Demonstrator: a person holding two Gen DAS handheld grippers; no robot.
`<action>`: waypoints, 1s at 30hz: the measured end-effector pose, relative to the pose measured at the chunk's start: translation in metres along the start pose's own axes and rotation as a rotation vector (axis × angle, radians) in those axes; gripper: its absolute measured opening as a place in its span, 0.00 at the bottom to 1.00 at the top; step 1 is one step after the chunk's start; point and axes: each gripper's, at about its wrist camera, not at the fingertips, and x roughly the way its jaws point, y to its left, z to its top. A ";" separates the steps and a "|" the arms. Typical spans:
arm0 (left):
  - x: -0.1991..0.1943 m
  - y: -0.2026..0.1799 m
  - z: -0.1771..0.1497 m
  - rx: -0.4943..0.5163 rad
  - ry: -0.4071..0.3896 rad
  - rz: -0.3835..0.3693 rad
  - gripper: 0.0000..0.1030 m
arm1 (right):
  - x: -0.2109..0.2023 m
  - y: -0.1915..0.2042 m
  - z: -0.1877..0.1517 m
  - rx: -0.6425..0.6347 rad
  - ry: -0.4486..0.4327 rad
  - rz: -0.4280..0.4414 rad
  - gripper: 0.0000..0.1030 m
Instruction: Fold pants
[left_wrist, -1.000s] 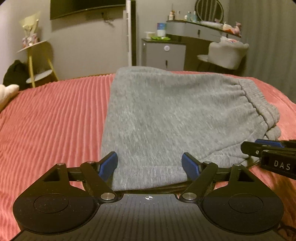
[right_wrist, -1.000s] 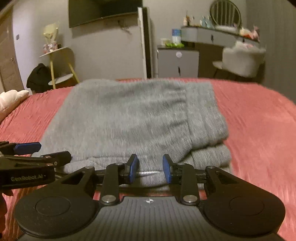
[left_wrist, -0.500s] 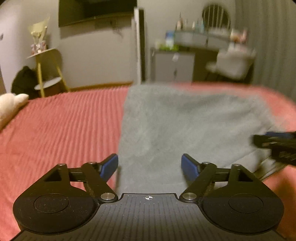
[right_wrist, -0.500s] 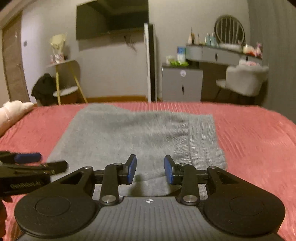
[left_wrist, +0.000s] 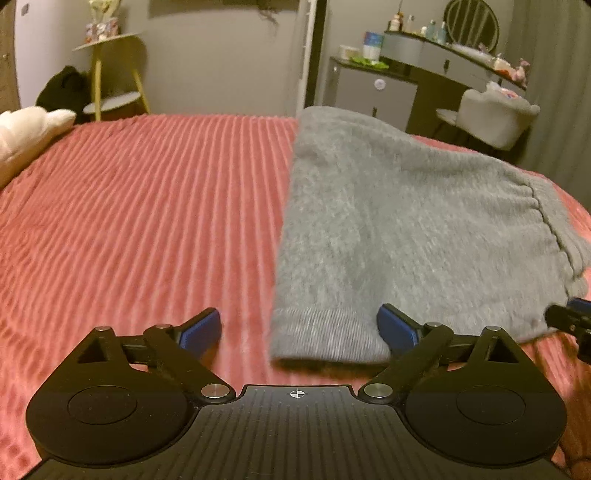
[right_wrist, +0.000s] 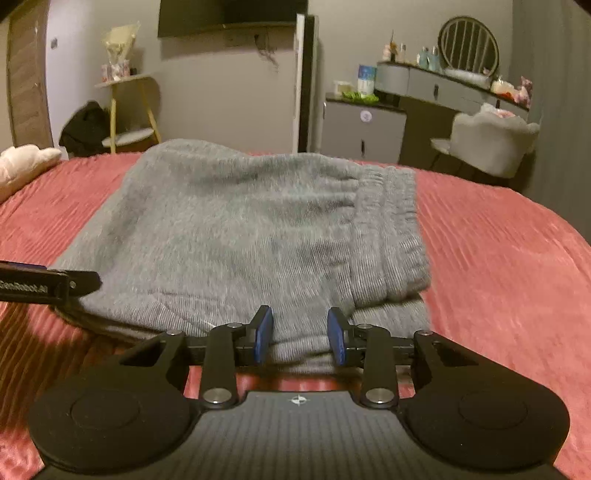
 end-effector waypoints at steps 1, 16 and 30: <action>-0.004 0.001 -0.003 0.007 0.020 0.002 0.96 | -0.004 -0.003 0.000 0.028 0.038 -0.039 0.45; -0.068 0.019 -0.050 -0.125 -0.024 -0.023 0.95 | -0.004 -0.117 -0.043 1.029 -0.057 0.387 0.82; -0.001 -0.033 -0.003 -0.132 0.008 -0.101 0.88 | 0.051 -0.122 -0.056 1.184 -0.081 0.497 0.69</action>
